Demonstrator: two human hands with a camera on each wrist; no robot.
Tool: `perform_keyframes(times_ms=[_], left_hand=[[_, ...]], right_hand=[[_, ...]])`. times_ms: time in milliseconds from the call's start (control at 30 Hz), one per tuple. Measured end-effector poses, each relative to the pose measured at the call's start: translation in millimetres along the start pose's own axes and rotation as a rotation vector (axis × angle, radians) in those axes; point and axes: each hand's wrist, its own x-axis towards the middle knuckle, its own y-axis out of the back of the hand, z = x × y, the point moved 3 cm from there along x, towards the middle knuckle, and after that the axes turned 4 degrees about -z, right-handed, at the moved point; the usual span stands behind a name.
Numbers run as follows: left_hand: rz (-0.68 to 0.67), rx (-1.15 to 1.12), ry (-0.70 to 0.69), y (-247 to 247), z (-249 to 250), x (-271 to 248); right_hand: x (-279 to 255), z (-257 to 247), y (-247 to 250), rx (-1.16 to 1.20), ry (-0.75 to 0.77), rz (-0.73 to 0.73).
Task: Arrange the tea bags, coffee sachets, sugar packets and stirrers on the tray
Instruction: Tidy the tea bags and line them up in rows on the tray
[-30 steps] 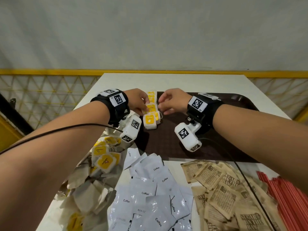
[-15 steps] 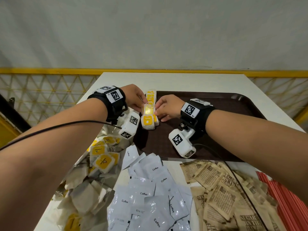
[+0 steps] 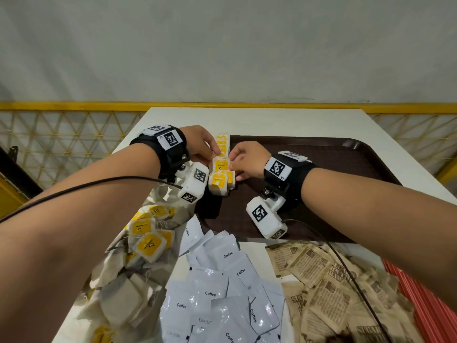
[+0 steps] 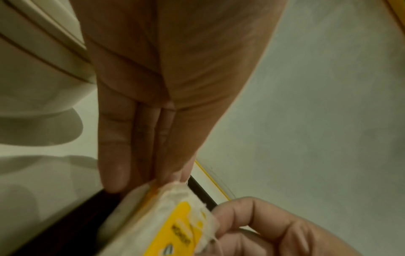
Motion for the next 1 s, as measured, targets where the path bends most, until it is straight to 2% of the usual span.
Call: perform_keyframes(times_ms=[133,333,533,800,933,1000], left_hand=[[-0.068,0.064,0.027,0,-2,-1],[-0.084,0.149,0.047,-3,-2,-6],[0.028,0.165,0.031,0,1,6],[0.003,0.318,0.018,-4,11,14],[0.142,0.309,-0.011,7,14,11],[0.162,0.284,-0.006,11,13,7]], right_hand=[[-1,-2,0,0.045,0.013,0.001],[0,-2,-5,0.041,-0.010,0.028],[-4,5,-9,0.011,-0.023,-0.088],[-4,9,-8,-0.024,-0.049,-0.175],[-3,10,-8,-0.008,-0.062,-0.164],[-2,9,-8,-0.005,-0.062,-0.170]])
